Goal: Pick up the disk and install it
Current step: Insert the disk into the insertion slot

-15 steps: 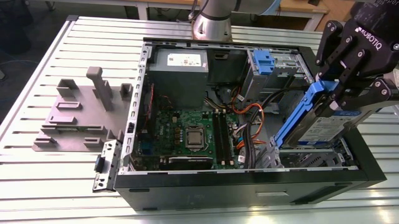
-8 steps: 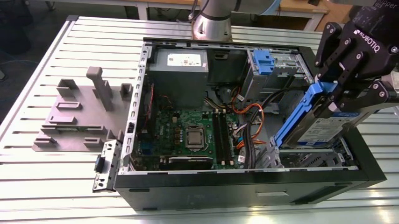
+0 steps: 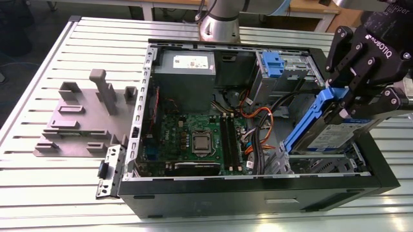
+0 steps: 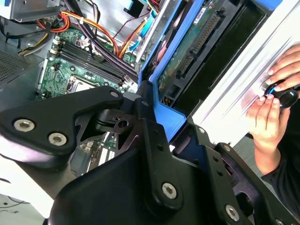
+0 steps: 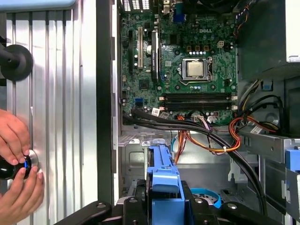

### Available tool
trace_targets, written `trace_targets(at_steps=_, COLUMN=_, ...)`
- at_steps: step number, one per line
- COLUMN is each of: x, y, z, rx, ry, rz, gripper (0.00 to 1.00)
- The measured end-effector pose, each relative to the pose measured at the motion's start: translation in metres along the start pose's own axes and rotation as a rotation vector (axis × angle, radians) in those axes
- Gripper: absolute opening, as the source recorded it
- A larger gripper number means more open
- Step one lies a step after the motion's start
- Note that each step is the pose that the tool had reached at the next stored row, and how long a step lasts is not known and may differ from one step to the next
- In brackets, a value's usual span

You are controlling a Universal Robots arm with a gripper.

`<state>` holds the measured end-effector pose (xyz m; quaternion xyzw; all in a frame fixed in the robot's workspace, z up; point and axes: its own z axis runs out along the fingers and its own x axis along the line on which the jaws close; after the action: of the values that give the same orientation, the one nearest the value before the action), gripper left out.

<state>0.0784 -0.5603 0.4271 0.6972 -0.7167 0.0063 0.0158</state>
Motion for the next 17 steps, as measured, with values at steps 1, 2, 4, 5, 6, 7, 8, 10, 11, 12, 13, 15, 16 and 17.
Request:
trace_targets(at_steps=1, x=0.0003, y=-0.0001, z=0.0004, rx=0.0000, ry=0.0000, rz=0.000, gripper=0.36)
trace_targets(at_steps=2, x=0.0006, y=-0.0001, z=0.0009, rx=0.0000, ry=0.0000, rz=0.001, gripper=0.36)
trace_targets(at_steps=4, x=0.0011, y=-0.0002, z=0.0016, rx=0.0000, ry=-0.0001, rz=0.002, gripper=0.36)
trace_targets(at_steps=5, x=0.0014, y=-0.0003, z=0.0020, rx=0.0000, ry=-0.0001, rz=0.002, gripper=0.36)
trace_targets(at_steps=6, x=0.0016, y=-0.0004, z=0.0023, rx=0.0000, ry=0.0000, rz=0.002, gripper=0.36)
trace_targets(at_steps=7, x=0.0018, y=-0.0004, z=0.0027, rx=-0.0001, ry=-0.0001, rz=0.003, gripper=0.36)
trace_targets(at_steps=8, x=0.0020, y=-0.0005, z=0.0029, rx=-0.0001, ry=0.0000, rz=0.003, gripper=0.36)
trace_targets(at_steps=10, x=0.0023, y=-0.0006, z=0.0036, rx=-0.0001, ry=0.0000, rz=0.003, gripper=0.36)
trace_targets(at_steps=11, x=0.0025, y=-0.0006, z=0.0042, rx=-0.0001, ry=-0.0002, rz=0.004, gripper=0.36)
trace_targets(at_steps=12, x=0.0027, y=-0.0006, z=0.0048, rx=-0.0001, ry=-0.0003, rz=0.003, gripper=0.36)
trace_targets(at_steps=13, x=0.0029, y=-0.0006, z=0.0054, rx=-0.0001, ry=-0.0002, rz=0.003, gripper=0.36)
trace_targets(at_steps=15, x=0.0031, y=-0.0007, z=0.0069, rx=-0.0001, ry=-0.0001, rz=0.003, gripper=0.36)
trace_targets(at_steps=16, x=0.0033, y=-0.0007, z=0.0076, rx=-0.0001, ry=-0.0001, rz=0.003, gripper=0.36)
trace_targets(at_steps=17, x=0.0034, y=-0.0007, z=0.0084, rx=-0.0001, ry=-0.0001, rz=0.003, gripper=0.36)
